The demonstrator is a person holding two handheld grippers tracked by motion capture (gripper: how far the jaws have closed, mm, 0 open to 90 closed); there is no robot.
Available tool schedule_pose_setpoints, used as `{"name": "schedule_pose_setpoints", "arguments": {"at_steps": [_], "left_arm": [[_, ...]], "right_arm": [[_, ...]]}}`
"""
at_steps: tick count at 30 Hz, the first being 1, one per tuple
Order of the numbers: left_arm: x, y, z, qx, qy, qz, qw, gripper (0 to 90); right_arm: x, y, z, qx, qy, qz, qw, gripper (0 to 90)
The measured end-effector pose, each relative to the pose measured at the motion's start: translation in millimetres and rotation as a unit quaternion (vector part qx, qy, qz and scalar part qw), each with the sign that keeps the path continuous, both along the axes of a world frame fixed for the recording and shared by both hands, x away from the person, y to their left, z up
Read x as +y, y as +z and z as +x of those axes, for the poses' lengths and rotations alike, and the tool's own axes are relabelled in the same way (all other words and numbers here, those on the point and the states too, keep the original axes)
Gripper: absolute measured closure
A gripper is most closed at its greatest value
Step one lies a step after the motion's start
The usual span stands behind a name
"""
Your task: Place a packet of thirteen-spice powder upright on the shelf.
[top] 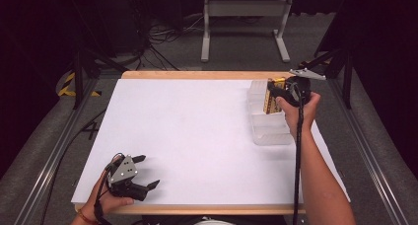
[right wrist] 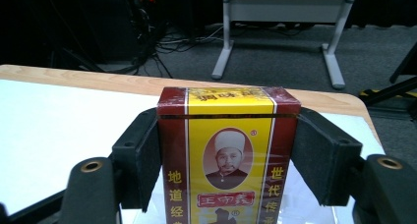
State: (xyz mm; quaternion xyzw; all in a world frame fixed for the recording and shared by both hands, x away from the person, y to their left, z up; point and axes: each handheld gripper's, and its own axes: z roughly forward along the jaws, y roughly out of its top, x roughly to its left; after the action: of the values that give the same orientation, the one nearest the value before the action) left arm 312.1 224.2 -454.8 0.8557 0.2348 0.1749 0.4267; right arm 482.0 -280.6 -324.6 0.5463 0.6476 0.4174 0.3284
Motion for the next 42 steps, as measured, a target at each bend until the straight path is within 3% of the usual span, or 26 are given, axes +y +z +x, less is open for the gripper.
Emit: {"name": "schedule_pose_setpoints", "arguments": {"at_steps": [3, 8, 17, 28, 42], "left_arm": [[0.1, 0.0, -0.1, -0.001, -0.001, 0.001, 1.0000, 7.4], [-0.7, 0.1, -0.8, -0.001, 0.000, 0.001, 1.0000, 7.6], [0.3, 0.5, -0.6, -0.001, 0.001, -0.002, 1.0000, 7.7], [1.5, 1.1, -0.3, -0.004, 0.003, -0.003, 1.0000, 7.5], [3.3, 1.8, -0.6, -0.004, 0.005, -0.007, 1.0000, 7.5]], "right_arm": [[1.9, -5.1, -0.8, -0.003, -0.007, -0.007, 0.9999, 32.7], [1.8, -10.9, 0.4, 0.020, -0.011, -0.003, 0.9997, 32.2], [4.8, -14.6, -0.5, 0.039, 0.009, -0.013, 0.9991, 31.1], [4.4, -12.7, -4.8, 0.037, 0.022, -0.023, 0.9988, 28.3], [6.5, -7.3, -17.0, 0.030, 0.068, -0.055, 0.9957, 23.5]]}}
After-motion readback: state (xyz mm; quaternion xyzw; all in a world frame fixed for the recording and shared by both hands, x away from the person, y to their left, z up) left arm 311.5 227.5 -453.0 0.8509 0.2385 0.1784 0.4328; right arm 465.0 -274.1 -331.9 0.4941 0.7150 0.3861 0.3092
